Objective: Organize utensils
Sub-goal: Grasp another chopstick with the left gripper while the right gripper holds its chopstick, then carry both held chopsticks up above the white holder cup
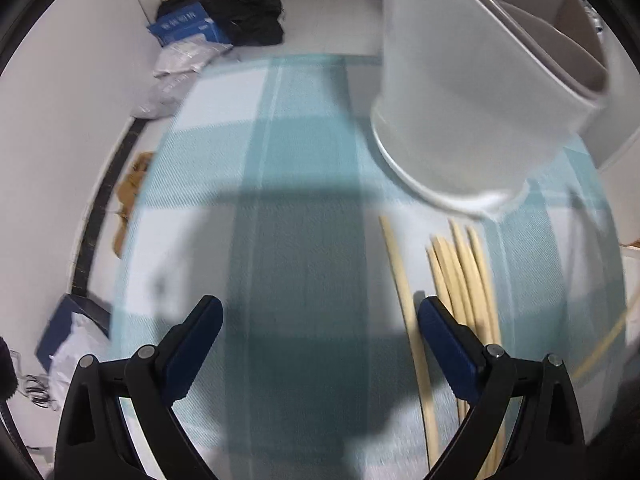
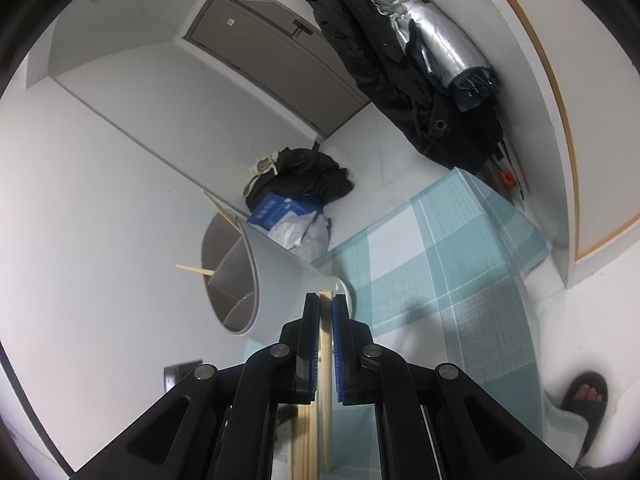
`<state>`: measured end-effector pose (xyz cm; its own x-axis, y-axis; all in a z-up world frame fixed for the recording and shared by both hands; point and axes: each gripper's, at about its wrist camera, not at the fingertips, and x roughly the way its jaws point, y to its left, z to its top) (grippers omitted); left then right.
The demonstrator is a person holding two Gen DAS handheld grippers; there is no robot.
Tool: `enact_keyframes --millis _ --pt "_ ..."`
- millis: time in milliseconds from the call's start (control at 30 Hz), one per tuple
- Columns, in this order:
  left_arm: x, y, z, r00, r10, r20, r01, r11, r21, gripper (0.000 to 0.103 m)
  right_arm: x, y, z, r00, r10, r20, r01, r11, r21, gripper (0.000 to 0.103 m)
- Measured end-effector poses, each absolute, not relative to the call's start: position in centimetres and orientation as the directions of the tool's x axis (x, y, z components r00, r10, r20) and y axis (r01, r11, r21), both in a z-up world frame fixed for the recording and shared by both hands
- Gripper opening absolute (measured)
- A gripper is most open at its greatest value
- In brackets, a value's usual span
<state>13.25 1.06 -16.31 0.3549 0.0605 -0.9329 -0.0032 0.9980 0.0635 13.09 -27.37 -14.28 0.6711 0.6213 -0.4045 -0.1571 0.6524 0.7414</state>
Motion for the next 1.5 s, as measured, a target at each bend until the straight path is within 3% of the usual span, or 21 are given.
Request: enact_keyframes --millis 133,233,300,367,467,533,567,600,900,1267,1500 --pt "14.3 0.7 -16.3 0.355 0.071 -0.932 0.001 0.997 0.077 0.083 13.1 -28.0 -14.3 0.677 0.616 -0.402 -0.145 0.647 0.748 0.006" --pt "14.3 -0.3 -16.0 0.346 0.075 -0.935 0.037 0.995 0.093 0.065 13.0 -28.2 -14.2 0.68 0.619 -0.395 -0.143 0.639 0.755 0.006" --pt "14.4 -0.6 -15.8 0.333 0.054 -0.941 0.055 0.996 0.076 0.045 13.0 -28.3 -14.1 0.679 0.621 -0.391 -0.144 0.636 0.758 0.006" --pt "14.7 -0.6 -15.9 0.307 0.009 -0.952 0.053 0.998 0.026 0.033 13.0 -28.2 -14.1 0.677 0.624 -0.39 -0.147 0.634 0.759 0.006" --pt "15.7 0.4 -16.1 0.306 -0.036 -0.951 0.014 0.999 -0.034 0.029 12.9 -28.1 -14.0 0.677 0.628 -0.385 -0.155 0.633 0.759 0.006" --pt "15.6 0.6 -16.1 0.327 -0.033 -0.945 -0.006 0.999 -0.037 0.019 12.8 -28.0 -13.7 0.678 0.629 -0.38 -0.164 0.633 0.757 0.006" --pt "15.3 0.5 -16.2 0.339 -0.043 -0.94 0.004 0.999 -0.044 0.005 12.8 -27.8 -13.6 0.681 0.625 -0.382 -0.168 0.64 0.749 0.006" --pt "15.3 0.2 -16.1 0.342 -0.041 -0.939 0.007 0.999 -0.042 0.001 12.7 -27.7 -13.6 0.683 0.62 -0.386 -0.17 0.649 0.742 0.005" --pt "14.0 2.0 -14.3 0.425 -0.099 -0.9 -0.007 0.994 -0.112 0.001 10.9 -26.6 -12.8 0.7 0.591 -0.401 -0.2 0.701 0.684 0.005" --pt "8.6 1.5 -6.2 0.683 -0.229 -0.693 0.09 0.969 -0.231 0.0 7.4 -23.1 -9.5 0.737 0.532 -0.416 -0.281 0.802 0.528 0.005" --pt "7.3 1.5 -4.1 0.748 -0.275 -0.604 0.194 0.961 -0.197 0.0 5.8 -21.1 -8.2 0.75 0.51 -0.421 -0.306 0.832 0.463 0.005"
